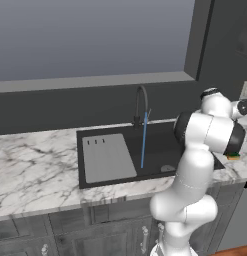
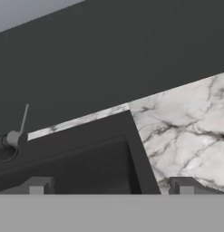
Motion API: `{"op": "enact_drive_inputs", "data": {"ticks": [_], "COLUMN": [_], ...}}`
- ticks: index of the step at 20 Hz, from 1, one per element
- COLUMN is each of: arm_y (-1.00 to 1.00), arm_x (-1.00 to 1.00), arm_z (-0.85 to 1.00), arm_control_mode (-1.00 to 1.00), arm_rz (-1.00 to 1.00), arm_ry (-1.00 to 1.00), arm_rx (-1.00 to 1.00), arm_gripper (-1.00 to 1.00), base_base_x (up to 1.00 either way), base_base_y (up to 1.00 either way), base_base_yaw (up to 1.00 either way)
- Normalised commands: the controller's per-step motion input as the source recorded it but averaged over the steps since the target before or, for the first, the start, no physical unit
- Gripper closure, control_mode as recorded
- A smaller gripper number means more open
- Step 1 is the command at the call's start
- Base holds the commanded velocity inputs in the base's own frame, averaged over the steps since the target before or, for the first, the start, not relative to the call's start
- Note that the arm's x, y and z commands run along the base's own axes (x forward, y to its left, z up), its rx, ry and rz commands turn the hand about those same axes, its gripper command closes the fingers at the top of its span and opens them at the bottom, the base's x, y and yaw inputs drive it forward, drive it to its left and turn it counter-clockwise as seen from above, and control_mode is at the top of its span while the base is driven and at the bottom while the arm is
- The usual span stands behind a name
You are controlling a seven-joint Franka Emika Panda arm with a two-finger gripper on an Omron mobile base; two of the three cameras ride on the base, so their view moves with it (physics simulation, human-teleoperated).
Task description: Soak the sponge with water for a few seconds and then drop it inside the sink.
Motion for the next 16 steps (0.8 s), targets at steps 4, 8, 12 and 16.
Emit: {"op": "enact_drive_inputs", "data": {"ticks": [4,8,12,16], "arm_y": [0.00,0.00,0.00,0.00], "arm_x": [-0.71,-0.54,-0.34,-0.21], "arm_z": [0.23,0.25,0.30,0.26], "arm_control_mode": [-1.00,-1.00,-1.00,-1.00], "arm_rz": [0.00,0.00,0.00,0.00], "arm_ry": [0.05,0.12,0.20,0.25], "arm_rx": [-0.01,-0.05,-0.09,-0.12], "arm_gripper": [-1.00,-1.00,-1.00,-1.00], "base_base_x": [0.00,0.00,0.00,0.00], "base_base_y": [0.00,0.00,0.00,0.00], "base_base_yaw": [0.00,0.00,0.00,0.00]}}
